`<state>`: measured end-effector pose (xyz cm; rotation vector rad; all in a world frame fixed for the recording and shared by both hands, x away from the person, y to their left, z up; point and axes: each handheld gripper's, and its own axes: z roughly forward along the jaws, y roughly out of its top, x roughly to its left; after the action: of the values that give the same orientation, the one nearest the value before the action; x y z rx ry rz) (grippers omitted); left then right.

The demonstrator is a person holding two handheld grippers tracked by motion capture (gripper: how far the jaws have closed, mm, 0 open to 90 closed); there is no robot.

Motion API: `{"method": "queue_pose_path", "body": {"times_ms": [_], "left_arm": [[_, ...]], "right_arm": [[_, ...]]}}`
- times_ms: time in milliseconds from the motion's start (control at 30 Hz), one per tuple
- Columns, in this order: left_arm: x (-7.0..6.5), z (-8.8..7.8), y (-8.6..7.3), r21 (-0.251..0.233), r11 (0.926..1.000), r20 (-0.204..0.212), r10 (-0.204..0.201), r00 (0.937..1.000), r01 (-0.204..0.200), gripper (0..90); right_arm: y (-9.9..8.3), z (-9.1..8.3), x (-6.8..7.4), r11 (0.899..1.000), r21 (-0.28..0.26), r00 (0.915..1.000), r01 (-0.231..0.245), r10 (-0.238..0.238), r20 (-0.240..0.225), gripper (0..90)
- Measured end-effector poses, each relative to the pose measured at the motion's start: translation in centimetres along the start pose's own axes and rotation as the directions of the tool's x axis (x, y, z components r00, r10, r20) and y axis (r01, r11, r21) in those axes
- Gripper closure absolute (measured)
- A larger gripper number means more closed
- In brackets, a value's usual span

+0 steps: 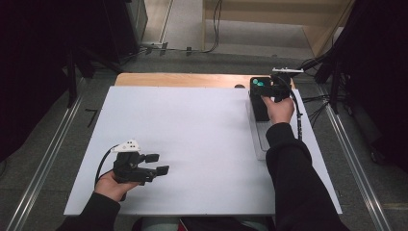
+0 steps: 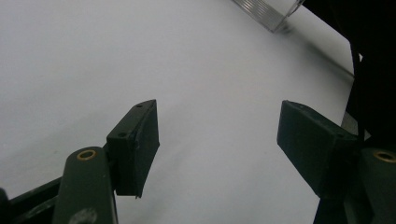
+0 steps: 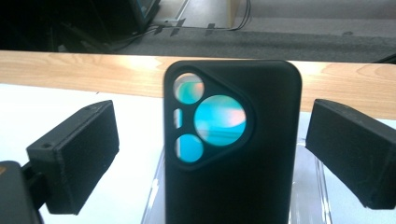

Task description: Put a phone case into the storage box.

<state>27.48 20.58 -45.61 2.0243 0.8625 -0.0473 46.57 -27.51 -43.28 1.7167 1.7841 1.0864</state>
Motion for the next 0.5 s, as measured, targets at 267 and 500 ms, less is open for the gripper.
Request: {"method": "queue_pose_path", "body": {"times_ms": [267,500], "left_arm": [[0.0,0.1,0.1,0.002,1.0,0.004,0.003,1.0,-0.003,30.3],[-0.2,0.0,0.1,0.002,0.9999,0.008,0.011,0.9999,-0.011,30.3]], "right_arm": [[-0.2,-0.8,1.6,0.998,0.048,0.9976,0.036,-0.033,-0.061,1.4],[-0.6,-2.0,3.1,0.994,0.075,0.9885,0.077,-0.067,-0.136,1.5]]}}
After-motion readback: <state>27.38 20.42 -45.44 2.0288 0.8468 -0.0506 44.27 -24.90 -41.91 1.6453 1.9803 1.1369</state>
